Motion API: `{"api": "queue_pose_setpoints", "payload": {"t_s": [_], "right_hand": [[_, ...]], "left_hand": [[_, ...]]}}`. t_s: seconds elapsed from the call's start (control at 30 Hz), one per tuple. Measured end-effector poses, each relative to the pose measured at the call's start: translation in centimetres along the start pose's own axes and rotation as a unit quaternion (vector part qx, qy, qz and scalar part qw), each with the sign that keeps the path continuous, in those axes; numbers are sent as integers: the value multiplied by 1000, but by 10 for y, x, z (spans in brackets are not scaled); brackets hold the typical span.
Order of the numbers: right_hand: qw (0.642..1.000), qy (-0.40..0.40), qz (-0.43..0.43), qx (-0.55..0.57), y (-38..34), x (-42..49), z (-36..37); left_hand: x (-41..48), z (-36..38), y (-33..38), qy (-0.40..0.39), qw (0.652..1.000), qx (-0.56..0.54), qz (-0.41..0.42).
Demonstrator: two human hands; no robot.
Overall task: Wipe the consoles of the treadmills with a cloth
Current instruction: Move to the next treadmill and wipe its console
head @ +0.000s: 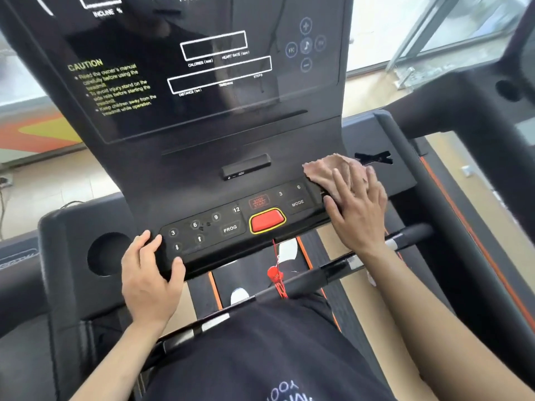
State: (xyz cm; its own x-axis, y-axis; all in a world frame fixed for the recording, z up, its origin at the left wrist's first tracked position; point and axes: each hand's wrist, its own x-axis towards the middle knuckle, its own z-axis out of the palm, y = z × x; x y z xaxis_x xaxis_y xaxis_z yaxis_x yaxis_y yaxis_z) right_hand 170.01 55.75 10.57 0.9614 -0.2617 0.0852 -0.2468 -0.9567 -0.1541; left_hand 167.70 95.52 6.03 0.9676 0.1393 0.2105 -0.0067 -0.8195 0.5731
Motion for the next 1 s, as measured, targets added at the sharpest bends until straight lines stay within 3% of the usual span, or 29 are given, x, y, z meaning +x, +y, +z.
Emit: {"api": "queue_pose_setpoints", "payload": {"t_s": [0.2, 0.63, 0.87, 1.0], "right_hand": [[994, -100, -36, -34, 15, 18, 17], [976, -122, -181, 28, -111, -49, 35], [955, -119, -271, 21, -177, -65, 43], [934, -125, -332, 33, -209, -71, 48]], "left_hand": [[0, -1, 0, -8, 1000, 0, 0], [-1, -5, -7, -10, 1000, -15, 23], [-6, -23, -16, -71, 994, -73, 29], [-26, -35, -20, -27, 994, -109, 8]]}}
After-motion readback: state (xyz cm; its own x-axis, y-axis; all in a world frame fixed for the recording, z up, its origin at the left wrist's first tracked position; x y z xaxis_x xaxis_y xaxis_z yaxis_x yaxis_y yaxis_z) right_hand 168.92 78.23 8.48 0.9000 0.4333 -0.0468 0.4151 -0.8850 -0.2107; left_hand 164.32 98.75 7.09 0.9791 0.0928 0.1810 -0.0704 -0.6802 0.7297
